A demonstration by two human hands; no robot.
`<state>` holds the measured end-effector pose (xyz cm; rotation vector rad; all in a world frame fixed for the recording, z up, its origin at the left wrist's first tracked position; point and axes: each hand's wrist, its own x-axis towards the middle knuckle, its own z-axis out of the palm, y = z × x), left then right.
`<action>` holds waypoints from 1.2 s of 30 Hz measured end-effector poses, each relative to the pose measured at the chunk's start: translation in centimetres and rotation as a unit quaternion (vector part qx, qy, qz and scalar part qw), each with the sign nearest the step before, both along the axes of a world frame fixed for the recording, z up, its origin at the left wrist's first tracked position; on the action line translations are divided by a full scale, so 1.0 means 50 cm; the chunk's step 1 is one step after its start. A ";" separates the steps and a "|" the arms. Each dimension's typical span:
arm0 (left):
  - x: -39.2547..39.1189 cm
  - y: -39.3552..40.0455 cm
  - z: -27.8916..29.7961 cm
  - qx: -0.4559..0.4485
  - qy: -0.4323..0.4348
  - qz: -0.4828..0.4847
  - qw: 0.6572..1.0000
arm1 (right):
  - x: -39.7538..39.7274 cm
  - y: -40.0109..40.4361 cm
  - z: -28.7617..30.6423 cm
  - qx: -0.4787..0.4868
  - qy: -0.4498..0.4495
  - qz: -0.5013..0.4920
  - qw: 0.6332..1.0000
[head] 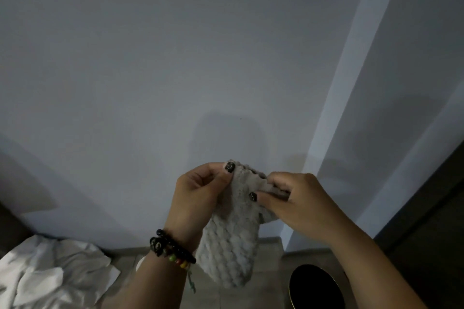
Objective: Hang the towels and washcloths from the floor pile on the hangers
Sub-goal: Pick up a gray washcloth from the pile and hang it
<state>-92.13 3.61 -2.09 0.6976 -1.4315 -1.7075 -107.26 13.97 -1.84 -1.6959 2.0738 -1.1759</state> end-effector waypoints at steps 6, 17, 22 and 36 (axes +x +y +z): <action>-0.003 -0.016 -0.012 -0.083 -0.043 0.080 0.992 | -0.020 0.010 -0.024 -0.009 0.136 -0.040 0.990; -0.017 -0.018 -0.031 -0.146 -0.050 0.055 0.986 | -0.038 0.020 -0.017 -0.109 0.171 -0.180 0.963; -0.019 -0.012 -0.040 -0.261 -0.086 0.075 0.958 | -0.021 -0.003 0.002 -0.077 0.235 -0.219 0.944; 0.043 -0.105 0.075 -0.187 0.041 0.078 0.978 | 0.123 -0.111 0.077 -0.209 -0.462 -0.101 0.856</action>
